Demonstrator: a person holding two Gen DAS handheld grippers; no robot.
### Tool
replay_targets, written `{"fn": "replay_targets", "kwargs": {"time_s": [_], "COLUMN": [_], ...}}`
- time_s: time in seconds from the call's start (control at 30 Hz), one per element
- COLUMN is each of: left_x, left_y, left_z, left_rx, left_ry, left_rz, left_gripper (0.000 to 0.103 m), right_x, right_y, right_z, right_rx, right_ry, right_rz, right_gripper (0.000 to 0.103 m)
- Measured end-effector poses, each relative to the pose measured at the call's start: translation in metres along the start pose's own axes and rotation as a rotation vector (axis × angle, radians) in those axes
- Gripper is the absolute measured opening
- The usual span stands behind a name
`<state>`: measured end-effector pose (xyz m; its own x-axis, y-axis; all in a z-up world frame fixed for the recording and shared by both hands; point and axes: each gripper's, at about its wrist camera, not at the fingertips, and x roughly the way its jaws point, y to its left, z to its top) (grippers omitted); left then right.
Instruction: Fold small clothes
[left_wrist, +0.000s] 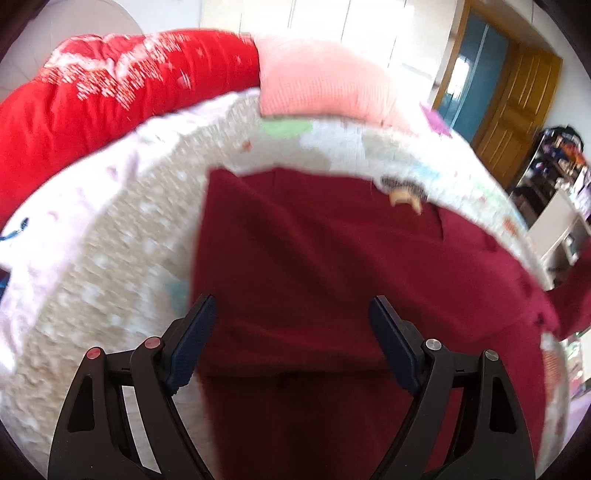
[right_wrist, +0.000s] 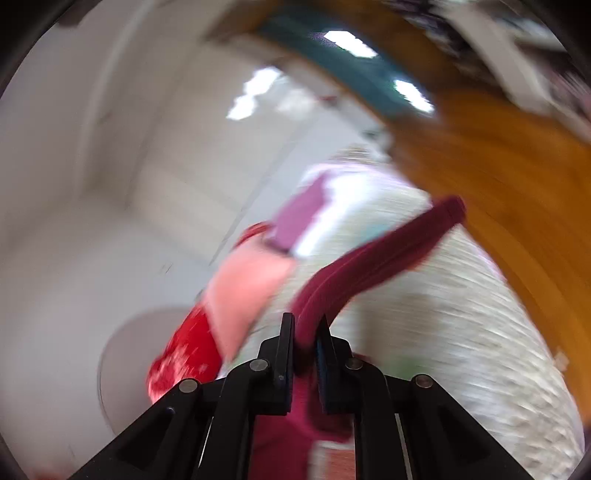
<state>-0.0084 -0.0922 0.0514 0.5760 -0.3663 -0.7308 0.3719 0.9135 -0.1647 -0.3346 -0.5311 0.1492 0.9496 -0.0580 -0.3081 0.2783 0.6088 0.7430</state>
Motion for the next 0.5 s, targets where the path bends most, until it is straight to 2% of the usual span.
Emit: {"fn": "replay_targets", "kwargs": {"time_s": [0.13, 0.23, 0.27, 0.37, 0.4, 0.43, 0.5], "left_x": [-0.029, -0.042, -0.044, -0.043, -0.041, -0.039, -0.038], "left_y": [0.024, 0.048, 0.057, 0.076, 0.079, 0.081, 0.080], "left_z": [0.014, 0.019, 0.020, 0.018, 0.017, 0.016, 0.014], "left_rx": [-0.034, -0.097, -0.123, -0.183, -0.189, -0.189, -0.183], "left_ry": [-0.040, -0.060, -0.063, -0.053, -0.045, -0.040, -0.038], "left_rz": [-0.023, -0.046, -0.055, -0.067, -0.066, -0.066, -0.066], "left_gripper": [0.084, 0.084, 0.084, 0.084, 0.084, 0.084, 0.084], "right_x": [0.063, 0.130, 0.146, 0.210, 0.236, 0.247, 0.279], "right_y": [0.106, 0.171, 0.181, 0.211, 0.216, 0.214, 0.206], "right_z": [-0.025, -0.079, -0.094, -0.169, -0.205, -0.226, -0.275], "right_rx": [-0.197, -0.314, -0.330, -0.386, -0.417, -0.433, -0.473], "right_ry": [0.104, 0.227, 0.259, 0.395, 0.473, 0.527, 0.726], "right_rz": [0.133, 0.199, 0.210, 0.231, 0.217, 0.200, 0.128], "right_gripper": [0.011, 0.011, 0.011, 0.011, 0.011, 0.014, 0.020]}}
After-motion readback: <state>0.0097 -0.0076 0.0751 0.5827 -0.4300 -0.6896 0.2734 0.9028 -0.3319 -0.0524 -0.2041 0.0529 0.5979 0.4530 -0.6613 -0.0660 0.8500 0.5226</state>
